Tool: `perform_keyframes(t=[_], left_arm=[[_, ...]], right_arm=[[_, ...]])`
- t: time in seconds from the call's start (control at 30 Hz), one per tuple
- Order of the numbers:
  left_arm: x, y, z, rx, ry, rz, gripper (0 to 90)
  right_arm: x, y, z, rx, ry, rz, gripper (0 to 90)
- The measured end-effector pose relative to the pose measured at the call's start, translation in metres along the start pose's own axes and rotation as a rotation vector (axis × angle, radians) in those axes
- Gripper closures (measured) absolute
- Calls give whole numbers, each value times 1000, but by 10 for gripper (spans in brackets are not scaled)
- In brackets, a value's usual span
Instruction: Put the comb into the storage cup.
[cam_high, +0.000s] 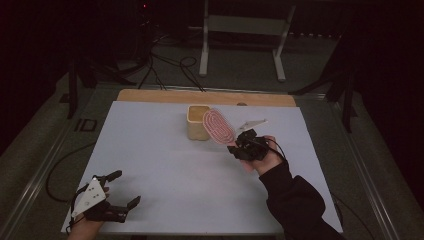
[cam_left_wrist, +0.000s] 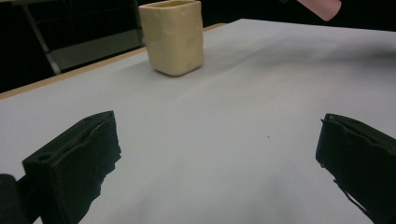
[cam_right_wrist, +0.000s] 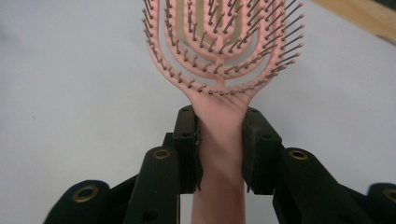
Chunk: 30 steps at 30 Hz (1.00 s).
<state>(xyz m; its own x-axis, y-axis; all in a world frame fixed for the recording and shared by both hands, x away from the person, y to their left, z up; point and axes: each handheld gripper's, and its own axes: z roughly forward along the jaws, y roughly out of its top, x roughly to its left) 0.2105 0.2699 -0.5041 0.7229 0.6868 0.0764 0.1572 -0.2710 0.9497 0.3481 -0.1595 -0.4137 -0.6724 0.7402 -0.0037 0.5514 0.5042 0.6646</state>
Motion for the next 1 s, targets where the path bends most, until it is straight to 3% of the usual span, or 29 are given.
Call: perform_keyframes(t=[0.33,1.0], left_arm=[[0,0,0,0,-1,-1,0],[0,0,0,-1,-2,-3,0]], right_arm=[[4,16,-5,-75,-8,-3,704],[7,42,3,-139,-9,-8,704]])
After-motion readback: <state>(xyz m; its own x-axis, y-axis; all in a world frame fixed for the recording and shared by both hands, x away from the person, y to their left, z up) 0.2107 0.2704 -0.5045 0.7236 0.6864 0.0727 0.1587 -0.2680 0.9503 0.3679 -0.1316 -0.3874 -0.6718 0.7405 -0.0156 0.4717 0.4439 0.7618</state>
